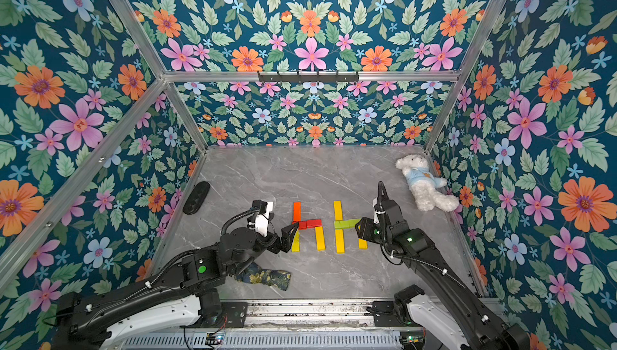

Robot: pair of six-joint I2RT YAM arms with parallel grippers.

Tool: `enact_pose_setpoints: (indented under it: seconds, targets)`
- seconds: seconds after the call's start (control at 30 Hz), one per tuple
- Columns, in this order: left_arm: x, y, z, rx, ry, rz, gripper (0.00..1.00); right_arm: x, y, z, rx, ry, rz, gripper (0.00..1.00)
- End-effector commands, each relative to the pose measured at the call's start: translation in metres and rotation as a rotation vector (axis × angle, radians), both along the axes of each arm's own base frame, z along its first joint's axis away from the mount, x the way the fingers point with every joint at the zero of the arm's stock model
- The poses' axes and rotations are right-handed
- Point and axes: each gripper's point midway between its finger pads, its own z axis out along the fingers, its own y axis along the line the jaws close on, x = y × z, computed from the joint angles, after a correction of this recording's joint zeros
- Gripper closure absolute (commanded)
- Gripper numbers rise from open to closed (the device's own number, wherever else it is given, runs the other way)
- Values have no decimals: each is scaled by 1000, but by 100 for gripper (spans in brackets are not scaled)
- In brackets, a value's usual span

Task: Assemble the letter h with building blocks
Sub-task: Assemble the building block at the center of the board.

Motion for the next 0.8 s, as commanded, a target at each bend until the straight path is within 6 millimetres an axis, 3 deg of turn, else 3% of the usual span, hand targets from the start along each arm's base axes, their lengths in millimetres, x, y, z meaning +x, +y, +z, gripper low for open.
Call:
enact_pose_setpoints:
  seconds: [0.0, 0.13, 0.23, 0.33, 0.5, 0.77]
  targets:
    - [9, 9, 10, -27, -49, 71, 0, 10, -3, 24, 4, -143, -11, 39]
    - [14, 16, 5, -20, -58, 126, 1, 9, -21, 21, -62, -176, -62, 26]
    - [17, 15, 1, -8, -42, 145, 1, 4, -27, -7, -155, -24, -59, 26]
    - [18, 12, 0, -4, -27, 151, 1, -6, -32, -47, -255, 213, -66, 30]
    - [19, 2, 2, -4, -18, 129, 1, -16, -29, -87, -303, 305, -36, 34]
    - [19, -5, 2, -3, -12, 108, 1, -14, -18, -100, -366, 332, 40, 29]
